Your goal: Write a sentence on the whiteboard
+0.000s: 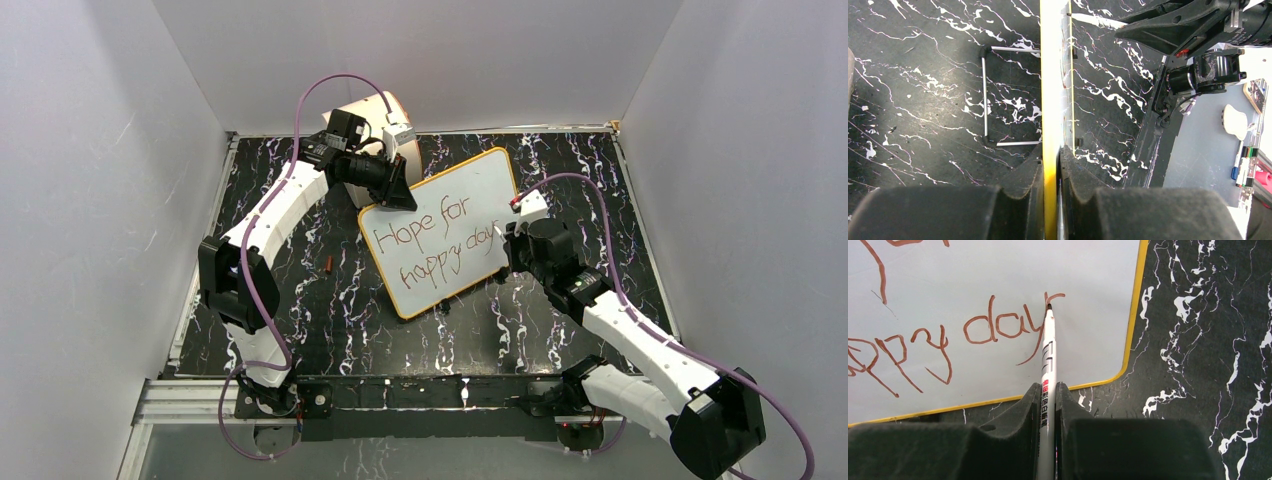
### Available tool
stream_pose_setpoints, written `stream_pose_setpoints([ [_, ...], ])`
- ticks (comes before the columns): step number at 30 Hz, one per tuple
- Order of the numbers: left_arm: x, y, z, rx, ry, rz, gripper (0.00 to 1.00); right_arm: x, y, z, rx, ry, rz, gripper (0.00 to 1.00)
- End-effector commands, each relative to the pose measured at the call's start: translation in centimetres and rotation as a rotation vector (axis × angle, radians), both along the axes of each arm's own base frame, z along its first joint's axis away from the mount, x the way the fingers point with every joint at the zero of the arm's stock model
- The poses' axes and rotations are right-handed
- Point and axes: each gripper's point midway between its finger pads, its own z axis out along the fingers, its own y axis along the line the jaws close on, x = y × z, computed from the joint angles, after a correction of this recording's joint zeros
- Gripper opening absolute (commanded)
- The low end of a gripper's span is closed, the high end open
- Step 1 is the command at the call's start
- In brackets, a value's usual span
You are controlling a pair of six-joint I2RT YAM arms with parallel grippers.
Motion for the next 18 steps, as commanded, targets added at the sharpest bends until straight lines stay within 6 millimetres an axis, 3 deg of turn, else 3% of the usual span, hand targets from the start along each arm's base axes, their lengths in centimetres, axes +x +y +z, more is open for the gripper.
stream_pose_setpoints([
  [1,-1.9,0.2,-3.0,0.108,0.062,-0.04,0.0,0.1,-0.8,0.3,0.001,-0.009,-0.052,0.0],
  [7,-2.0,0.3,-3.0,0.107,0.06,-0.04,0.0,0.0,-1.3,-0.3,-0.015,0.011,-0.082,0.0],
  [18,-2.0,0.2,-3.0,0.106,0.064,-0.042,0.0,-0.8,-0.1,-0.7,0.006,0.053,-0.004,0.0],
])
